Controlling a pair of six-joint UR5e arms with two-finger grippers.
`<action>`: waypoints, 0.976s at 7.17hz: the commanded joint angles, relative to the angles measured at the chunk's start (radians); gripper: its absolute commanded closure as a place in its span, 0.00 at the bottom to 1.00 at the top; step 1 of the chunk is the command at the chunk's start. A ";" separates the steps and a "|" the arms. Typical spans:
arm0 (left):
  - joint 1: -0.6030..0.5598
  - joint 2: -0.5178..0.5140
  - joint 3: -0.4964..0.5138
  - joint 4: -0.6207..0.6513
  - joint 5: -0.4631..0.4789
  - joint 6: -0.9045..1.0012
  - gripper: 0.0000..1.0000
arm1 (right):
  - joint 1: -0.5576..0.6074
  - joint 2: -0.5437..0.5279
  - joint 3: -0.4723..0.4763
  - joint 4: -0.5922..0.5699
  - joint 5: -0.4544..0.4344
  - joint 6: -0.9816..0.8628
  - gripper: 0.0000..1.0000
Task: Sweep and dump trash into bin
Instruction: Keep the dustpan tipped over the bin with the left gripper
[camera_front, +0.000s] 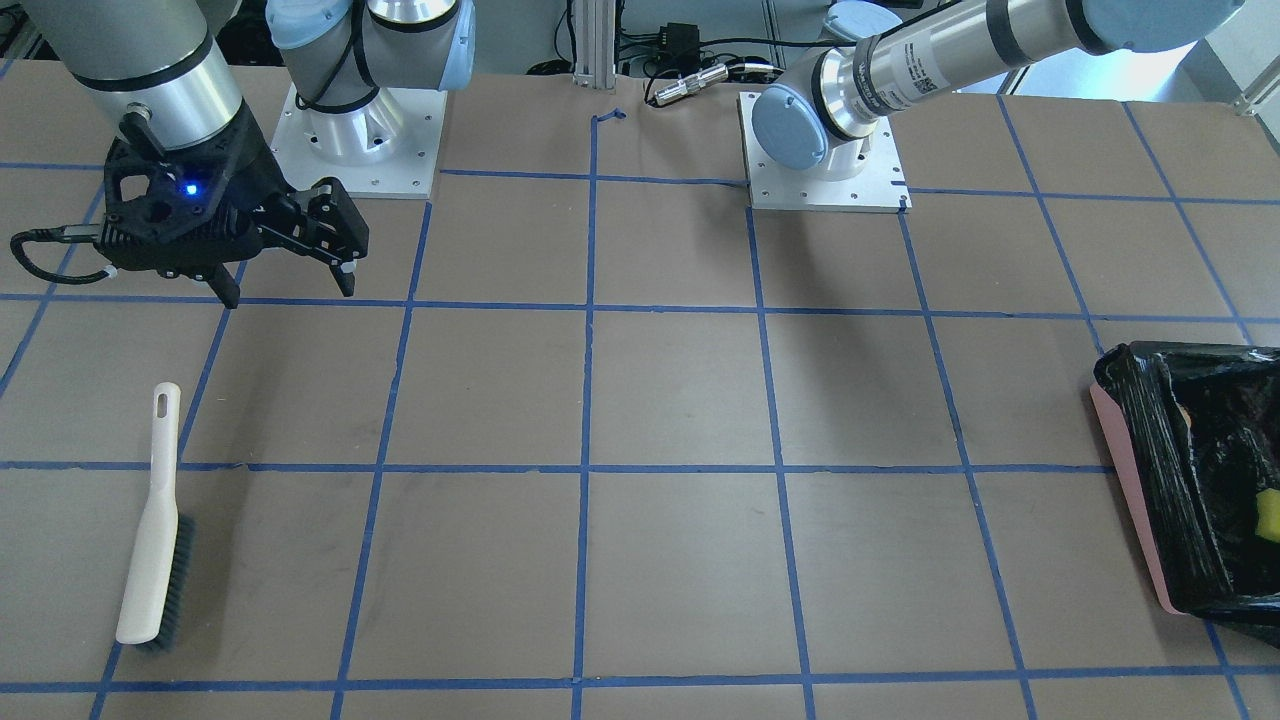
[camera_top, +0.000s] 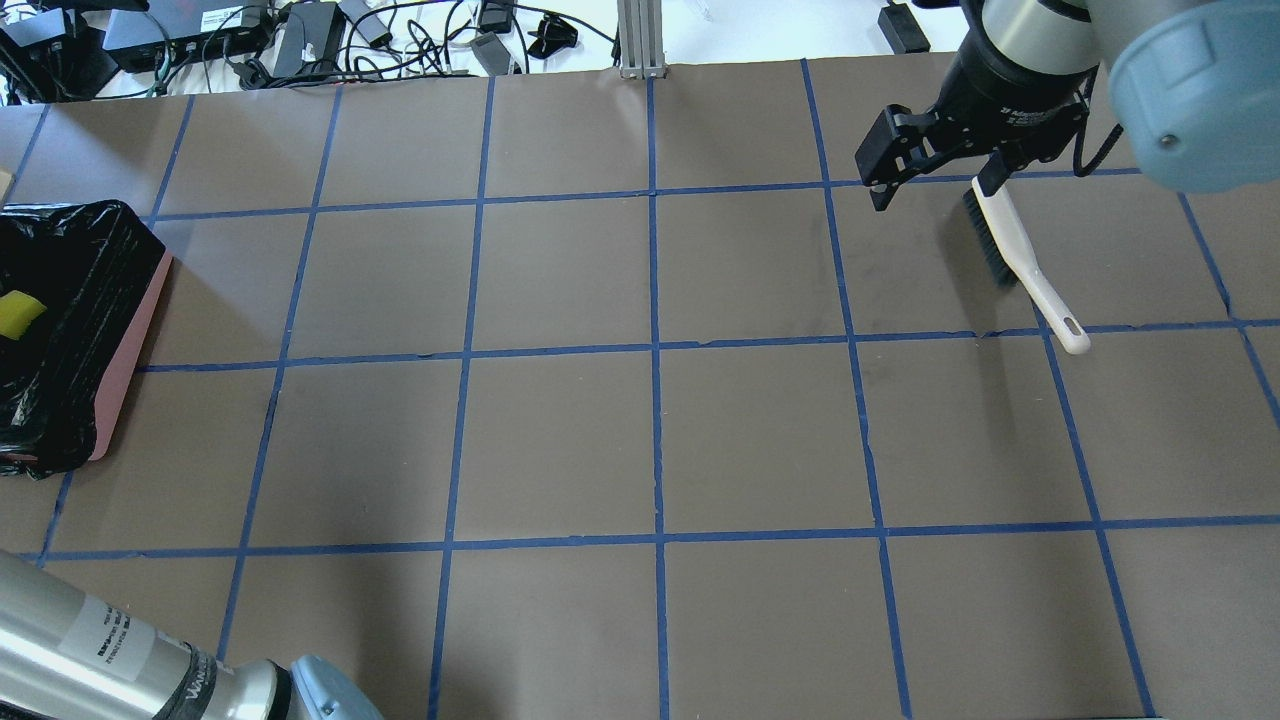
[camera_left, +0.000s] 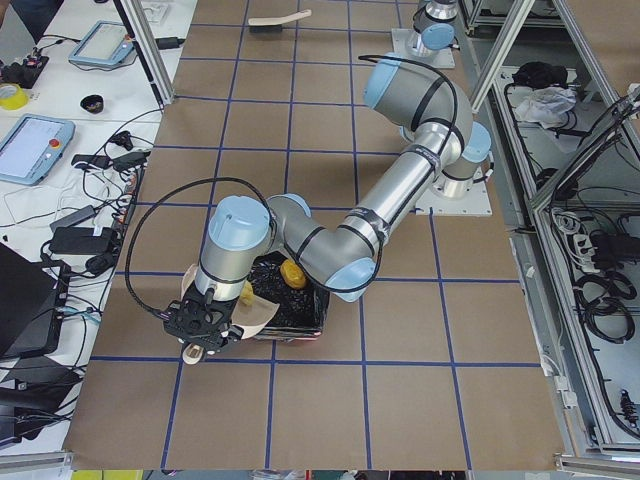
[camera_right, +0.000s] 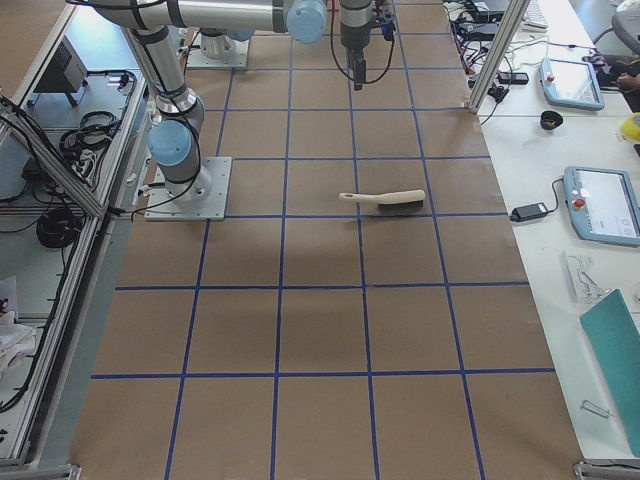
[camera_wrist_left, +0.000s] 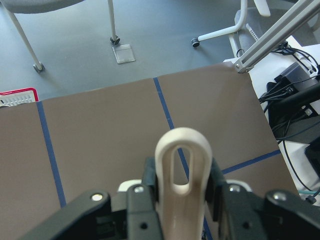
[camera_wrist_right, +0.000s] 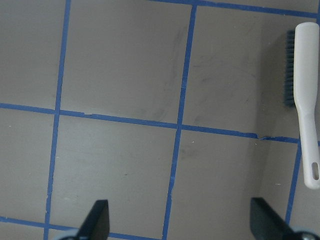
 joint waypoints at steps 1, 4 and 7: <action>-0.019 0.006 -0.049 0.108 0.046 0.007 1.00 | 0.000 -0.007 0.002 0.009 0.003 0.003 0.00; -0.045 0.048 -0.042 -0.151 0.131 0.061 1.00 | 0.000 -0.016 -0.001 0.010 -0.010 0.004 0.00; -0.079 0.122 -0.035 -0.360 0.154 0.062 1.00 | 0.000 -0.018 0.005 0.030 -0.010 0.006 0.00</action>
